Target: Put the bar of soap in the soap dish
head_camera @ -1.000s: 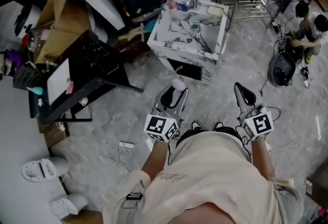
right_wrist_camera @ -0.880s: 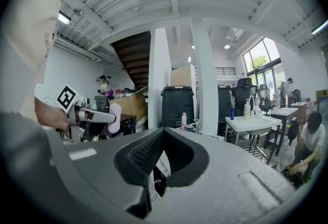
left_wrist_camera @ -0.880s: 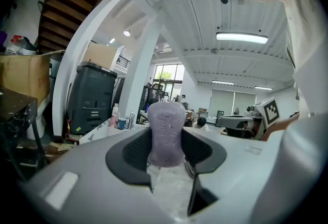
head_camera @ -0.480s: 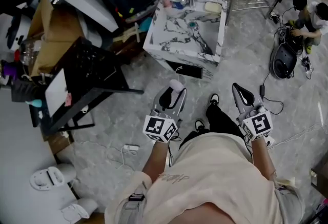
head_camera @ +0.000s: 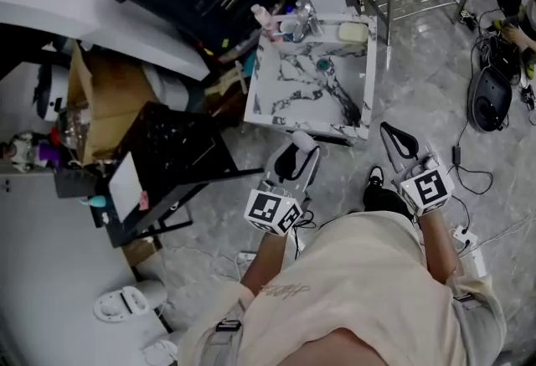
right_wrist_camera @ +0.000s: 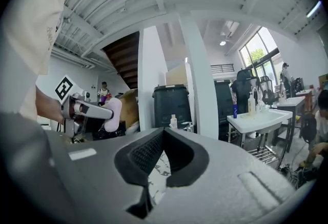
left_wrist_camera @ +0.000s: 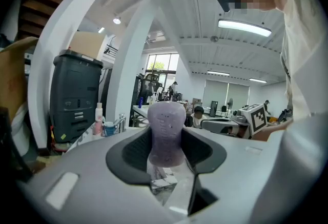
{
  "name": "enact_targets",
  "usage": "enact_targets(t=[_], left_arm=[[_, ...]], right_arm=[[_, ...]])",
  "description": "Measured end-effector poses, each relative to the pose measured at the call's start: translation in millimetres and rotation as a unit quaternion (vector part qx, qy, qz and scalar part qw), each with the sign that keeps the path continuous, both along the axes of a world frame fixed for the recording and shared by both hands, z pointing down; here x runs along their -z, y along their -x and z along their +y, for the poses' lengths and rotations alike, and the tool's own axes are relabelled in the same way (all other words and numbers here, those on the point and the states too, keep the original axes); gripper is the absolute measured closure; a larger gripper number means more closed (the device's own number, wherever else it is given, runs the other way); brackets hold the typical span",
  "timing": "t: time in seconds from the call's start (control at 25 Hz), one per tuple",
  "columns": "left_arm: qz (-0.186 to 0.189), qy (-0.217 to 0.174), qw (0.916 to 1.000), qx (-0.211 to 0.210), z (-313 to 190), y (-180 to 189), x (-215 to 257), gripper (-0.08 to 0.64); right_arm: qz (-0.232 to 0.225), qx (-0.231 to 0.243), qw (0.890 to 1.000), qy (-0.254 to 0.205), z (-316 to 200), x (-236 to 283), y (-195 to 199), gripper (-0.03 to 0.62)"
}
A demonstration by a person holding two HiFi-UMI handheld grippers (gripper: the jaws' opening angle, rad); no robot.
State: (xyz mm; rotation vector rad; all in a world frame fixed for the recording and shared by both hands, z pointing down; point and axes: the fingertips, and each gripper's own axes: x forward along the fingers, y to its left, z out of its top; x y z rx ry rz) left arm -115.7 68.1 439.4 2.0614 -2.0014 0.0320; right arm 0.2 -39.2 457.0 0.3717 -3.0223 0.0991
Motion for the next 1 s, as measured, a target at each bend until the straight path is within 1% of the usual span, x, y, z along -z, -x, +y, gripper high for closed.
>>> enact_targets(t=[0.08, 0.16, 0.24, 0.36, 0.48, 0.56, 0.68, 0.76, 0.84, 0.92, 1.0], left_arm=[[-0.024, -0.001, 0.9996, -0.011, -20, 5, 10, 0.357], [-0.035, -0.007, 0.9992, -0.02, -38, 9, 18, 0.357], [-0.036, -0.012, 0.9991, -0.02, -55, 16, 23, 0.357], [-0.035, -0.01, 0.999, -0.024, -76, 25, 28, 0.357], [-0.033, -0.008, 0.9985, -0.044, -87, 31, 28, 0.357], [-0.029, -0.01, 0.9978, -0.059, -93, 41, 23, 0.357], [-0.018, -0.012, 0.9962, -0.085, -101, 60, 12, 0.357], [-0.009, -0.015, 0.9938, -0.11, -102, 71, 7, 0.357], [-0.009, -0.022, 0.9901, -0.139, -101, 80, 7, 0.358], [-0.009, -0.034, 0.9858, -0.164, -105, 89, 8, 0.358], [-0.001, -0.041, 0.9816, -0.186, -110, 98, 5, 0.358]], right_arm=[[-0.001, -0.001, 1.0, 0.002, -19, -2, 6, 0.592], [0.0, -0.002, 1.0, 0.01, -36, -7, 10, 0.592], [0.004, 0.0, 1.0, 0.01, -52, -11, 14, 0.592], [0.011, -0.002, 1.0, 0.008, -62, -17, 22, 0.592], [0.029, -0.01, 0.999, 0.035, -59, -33, 27, 0.592], [0.041, -0.015, 0.998, 0.038, -57, -40, 35, 0.592], [0.049, -0.038, 0.998, 0.029, -58, -40, 51, 0.592], [0.043, -0.065, 0.997, 0.023, -60, -32, 63, 0.592], [0.033, -0.091, 0.995, 0.017, -60, -20, 74, 0.592], [0.032, -0.106, 0.994, -0.001, -60, -9, 85, 0.592], [0.032, -0.125, 0.992, -0.017, -60, 1, 93, 0.592]])
